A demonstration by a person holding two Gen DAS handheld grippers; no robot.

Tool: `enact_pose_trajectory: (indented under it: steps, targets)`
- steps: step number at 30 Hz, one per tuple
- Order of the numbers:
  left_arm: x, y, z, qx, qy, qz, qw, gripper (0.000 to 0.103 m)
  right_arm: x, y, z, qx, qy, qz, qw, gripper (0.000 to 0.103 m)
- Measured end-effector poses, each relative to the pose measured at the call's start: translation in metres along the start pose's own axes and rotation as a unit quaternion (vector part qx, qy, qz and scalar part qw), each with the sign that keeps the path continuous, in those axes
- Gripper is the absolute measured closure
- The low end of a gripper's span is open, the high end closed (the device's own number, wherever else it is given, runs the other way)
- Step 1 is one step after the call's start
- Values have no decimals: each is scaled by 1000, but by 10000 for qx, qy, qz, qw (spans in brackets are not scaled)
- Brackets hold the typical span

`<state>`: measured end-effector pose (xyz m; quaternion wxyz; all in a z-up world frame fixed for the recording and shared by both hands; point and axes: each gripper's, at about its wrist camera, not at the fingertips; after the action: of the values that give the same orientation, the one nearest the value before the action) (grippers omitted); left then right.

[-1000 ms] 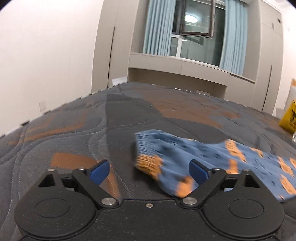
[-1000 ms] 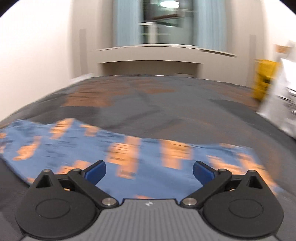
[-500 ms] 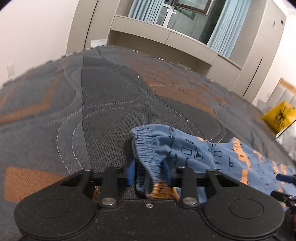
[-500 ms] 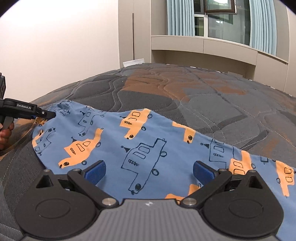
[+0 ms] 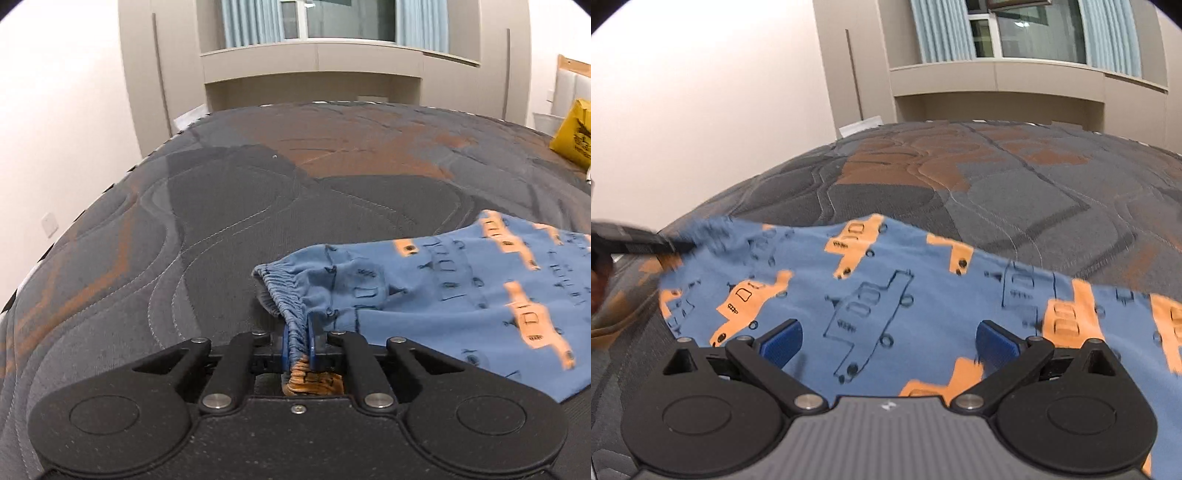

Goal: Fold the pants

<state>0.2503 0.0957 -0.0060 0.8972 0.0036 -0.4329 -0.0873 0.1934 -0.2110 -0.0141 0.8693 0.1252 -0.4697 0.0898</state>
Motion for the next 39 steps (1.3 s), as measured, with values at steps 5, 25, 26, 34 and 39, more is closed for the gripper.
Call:
enact_pose_trajectory:
  steps: [5,25,26,34,39]
  targets:
    - [-4,-5,10,127,-167,96,9997,77,35,-3,-19,-178,-95,465,9987,0]
    - [5,-60,39,457,-791,-34,9958,1,50,-55,-14,-1079,-193,427,9931,0]
    - [9,-73,39,325,-819,-118,9960,1,36,-64,9,-1075,-260,305,9934,0]
    - [30,-210,15,-884,-765,-667,9909,1,-59,-123,141,-1732,-574,-897,9791,0]
    - [39,-303,-1,-1560,-739,-1108,9787,1,-95,-159,177,-1825,-630,-1684,9666,0]
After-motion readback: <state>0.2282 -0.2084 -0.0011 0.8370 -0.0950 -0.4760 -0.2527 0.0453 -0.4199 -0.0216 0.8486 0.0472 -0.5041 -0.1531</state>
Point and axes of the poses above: each gripper's, at about its wrist camera, not at the fingertips, and z roughly against the way its jaws point, y to its left, x to its top, and after that the axes turned 1 degree about x, right-handed
